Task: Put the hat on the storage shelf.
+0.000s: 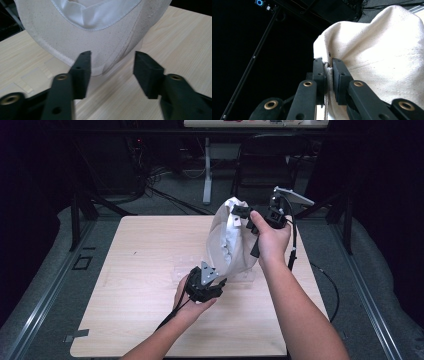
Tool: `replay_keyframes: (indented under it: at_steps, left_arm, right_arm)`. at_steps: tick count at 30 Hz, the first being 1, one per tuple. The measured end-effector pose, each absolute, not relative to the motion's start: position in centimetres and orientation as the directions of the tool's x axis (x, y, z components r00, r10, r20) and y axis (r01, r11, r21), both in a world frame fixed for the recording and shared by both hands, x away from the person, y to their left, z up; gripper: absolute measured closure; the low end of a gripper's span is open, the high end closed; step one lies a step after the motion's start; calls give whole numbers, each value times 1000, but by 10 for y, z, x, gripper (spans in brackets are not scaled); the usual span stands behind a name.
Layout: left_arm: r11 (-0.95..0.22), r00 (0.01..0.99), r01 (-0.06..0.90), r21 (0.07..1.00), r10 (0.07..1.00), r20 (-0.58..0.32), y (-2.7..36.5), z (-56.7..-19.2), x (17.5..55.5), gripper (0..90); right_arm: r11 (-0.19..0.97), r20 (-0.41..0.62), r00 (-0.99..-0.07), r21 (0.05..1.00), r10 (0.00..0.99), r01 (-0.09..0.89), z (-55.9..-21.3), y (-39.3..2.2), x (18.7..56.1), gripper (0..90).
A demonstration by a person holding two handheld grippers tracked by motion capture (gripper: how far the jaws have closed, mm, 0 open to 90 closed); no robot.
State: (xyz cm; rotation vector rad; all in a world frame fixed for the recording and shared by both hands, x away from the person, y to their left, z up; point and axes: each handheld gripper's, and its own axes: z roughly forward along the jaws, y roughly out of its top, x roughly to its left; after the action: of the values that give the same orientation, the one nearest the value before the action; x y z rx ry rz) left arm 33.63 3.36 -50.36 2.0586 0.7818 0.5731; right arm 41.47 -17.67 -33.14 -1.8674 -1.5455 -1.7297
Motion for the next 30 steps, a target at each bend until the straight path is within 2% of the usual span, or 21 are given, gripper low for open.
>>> replay_keyframes:
  at_steps: [6, 12, 15, 19, 22, 25, 30]
  left_arm:
    - [-475, 689, 335, 814, 713, 132, 30, -509, 343, 549]
    - [-454, 695, 334, 826, 711, 110, 24, -511, 347, 475]
    - [-466, 684, 321, 824, 716, 139, 19, -509, 346, 470]
    - [-467, 668, 370, 803, 735, 119, 23, -509, 349, 601]
    - [-468, 672, 364, 805, 731, 121, 30, -507, 348, 700]
    - [-452, 672, 361, 816, 732, 108, 38, -504, 349, 747]
    - [-440, 683, 356, 825, 724, 91, 47, -501, 352, 767]
  right_arm:
    - [-446, 806, -209, 500, 554, 742, -331, -176, 413, 822]
    - [-448, 807, -211, 500, 551, 741, -329, -173, 412, 822]
    - [-451, 807, -208, 499, 553, 740, -329, -171, 412, 822]
    - [-444, 802, -210, 504, 560, 741, -330, -171, 412, 821]
    - [-440, 799, -213, 507, 562, 742, -329, -172, 411, 821]
    - [-448, 800, -205, 505, 564, 738, -328, -173, 411, 820]
    - [-447, 803, -212, 505, 557, 739, -326, -174, 412, 819]
